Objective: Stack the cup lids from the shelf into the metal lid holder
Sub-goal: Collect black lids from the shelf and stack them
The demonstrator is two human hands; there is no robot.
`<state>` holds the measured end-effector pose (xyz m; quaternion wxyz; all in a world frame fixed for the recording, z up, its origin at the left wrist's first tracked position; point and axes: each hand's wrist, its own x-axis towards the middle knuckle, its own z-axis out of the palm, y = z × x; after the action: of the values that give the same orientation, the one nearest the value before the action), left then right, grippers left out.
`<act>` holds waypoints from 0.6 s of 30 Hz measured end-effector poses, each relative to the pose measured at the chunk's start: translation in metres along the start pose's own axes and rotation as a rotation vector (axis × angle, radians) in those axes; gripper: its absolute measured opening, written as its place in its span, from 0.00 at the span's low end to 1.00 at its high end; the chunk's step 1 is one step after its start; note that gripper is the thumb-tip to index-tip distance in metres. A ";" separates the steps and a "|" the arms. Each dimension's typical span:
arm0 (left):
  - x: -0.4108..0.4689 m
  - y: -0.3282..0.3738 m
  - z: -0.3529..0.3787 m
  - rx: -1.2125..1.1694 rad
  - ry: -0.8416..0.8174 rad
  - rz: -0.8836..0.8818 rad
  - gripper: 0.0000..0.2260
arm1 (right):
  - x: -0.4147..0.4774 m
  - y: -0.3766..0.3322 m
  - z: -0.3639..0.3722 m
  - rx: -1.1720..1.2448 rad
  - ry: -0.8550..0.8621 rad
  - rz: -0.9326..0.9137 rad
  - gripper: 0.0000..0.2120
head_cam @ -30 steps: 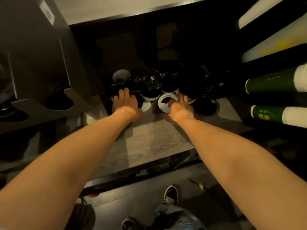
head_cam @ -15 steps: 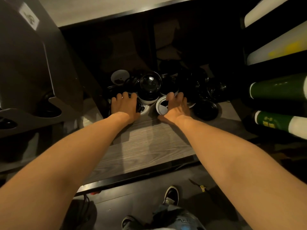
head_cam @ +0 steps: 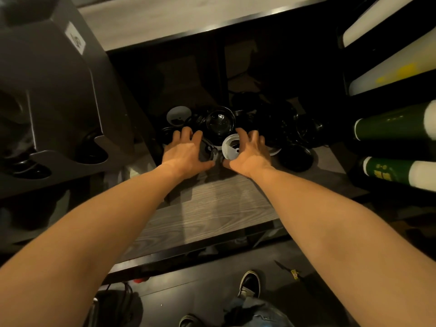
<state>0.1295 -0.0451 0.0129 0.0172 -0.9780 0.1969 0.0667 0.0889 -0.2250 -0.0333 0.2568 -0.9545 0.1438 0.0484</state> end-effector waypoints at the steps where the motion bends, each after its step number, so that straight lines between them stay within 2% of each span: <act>1: -0.004 0.001 -0.004 0.004 -0.003 0.009 0.40 | -0.004 -0.003 -0.002 0.029 0.003 -0.007 0.48; 5: -0.025 -0.002 -0.015 0.000 0.086 0.088 0.39 | -0.024 -0.019 -0.011 0.068 0.044 -0.039 0.43; 10: -0.061 -0.015 -0.026 -0.180 0.127 0.135 0.33 | -0.054 -0.043 -0.014 0.268 0.080 -0.028 0.35; 15: -0.114 -0.044 -0.042 -0.220 0.211 0.187 0.30 | -0.093 -0.087 -0.005 0.440 0.005 -0.024 0.22; 18: -0.146 -0.070 -0.053 -0.240 0.263 0.217 0.29 | -0.117 -0.115 0.003 0.524 -0.050 -0.020 0.20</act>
<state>0.0298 0.0719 0.0857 -0.1325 -0.9464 0.2924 -0.0370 0.0112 -0.0995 0.0382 0.4992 -0.8553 0.1356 0.0307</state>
